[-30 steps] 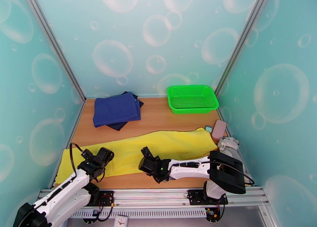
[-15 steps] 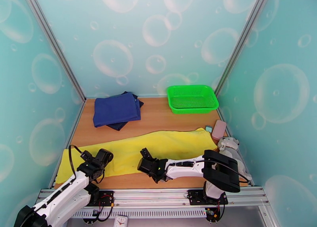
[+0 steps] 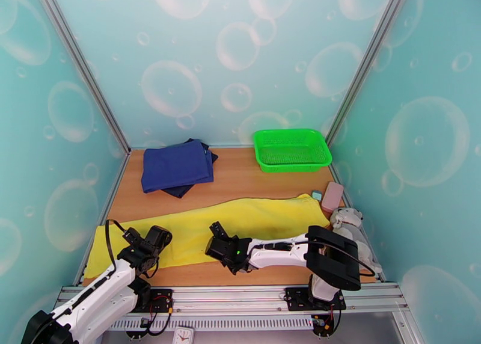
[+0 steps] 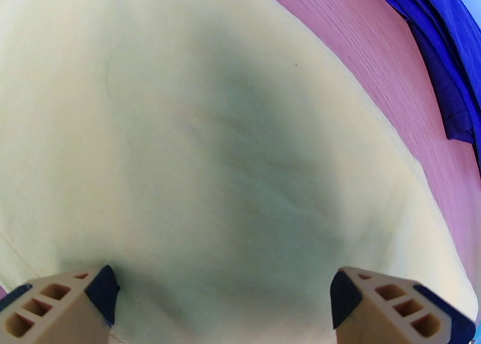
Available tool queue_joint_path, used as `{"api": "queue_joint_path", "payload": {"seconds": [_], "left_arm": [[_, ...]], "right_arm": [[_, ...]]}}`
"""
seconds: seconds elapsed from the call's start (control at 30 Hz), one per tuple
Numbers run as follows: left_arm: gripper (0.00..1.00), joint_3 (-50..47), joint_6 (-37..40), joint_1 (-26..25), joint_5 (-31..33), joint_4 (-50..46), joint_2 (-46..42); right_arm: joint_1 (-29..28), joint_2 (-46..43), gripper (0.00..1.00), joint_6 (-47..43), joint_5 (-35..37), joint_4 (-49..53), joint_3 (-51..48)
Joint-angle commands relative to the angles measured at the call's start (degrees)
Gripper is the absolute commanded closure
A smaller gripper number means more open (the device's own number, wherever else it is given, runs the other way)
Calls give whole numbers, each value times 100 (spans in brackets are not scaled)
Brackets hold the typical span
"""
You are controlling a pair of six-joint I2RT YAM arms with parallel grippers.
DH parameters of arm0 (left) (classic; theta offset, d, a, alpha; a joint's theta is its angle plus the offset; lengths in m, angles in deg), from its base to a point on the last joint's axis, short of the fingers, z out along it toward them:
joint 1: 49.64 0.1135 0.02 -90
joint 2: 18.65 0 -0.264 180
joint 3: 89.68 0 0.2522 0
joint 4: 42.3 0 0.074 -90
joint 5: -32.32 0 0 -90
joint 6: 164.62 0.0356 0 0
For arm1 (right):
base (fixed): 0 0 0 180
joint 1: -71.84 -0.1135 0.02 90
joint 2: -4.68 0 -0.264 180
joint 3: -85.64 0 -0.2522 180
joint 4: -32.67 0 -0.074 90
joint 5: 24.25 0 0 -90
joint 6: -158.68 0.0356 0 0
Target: Fold and stack the trousers
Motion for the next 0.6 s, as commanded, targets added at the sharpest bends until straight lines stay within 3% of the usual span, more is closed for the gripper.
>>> {"api": "queue_joint_path", "payload": {"seconds": [0.0, 0.33, 0.57], "left_arm": [[1, -62, -116, 61, 51, -5, -30], [1, -128, -134, 211, 5, -4, -302], [1, -93, -78, 256, -60, 103, -288]], "right_arm": [[-68, -101, 100, -50, 234, 156, 164], [-705, -328, 100, 283, 769, 1127, 519], [-1103, -115, 100, 1285, 884, 1819, 548]]}}
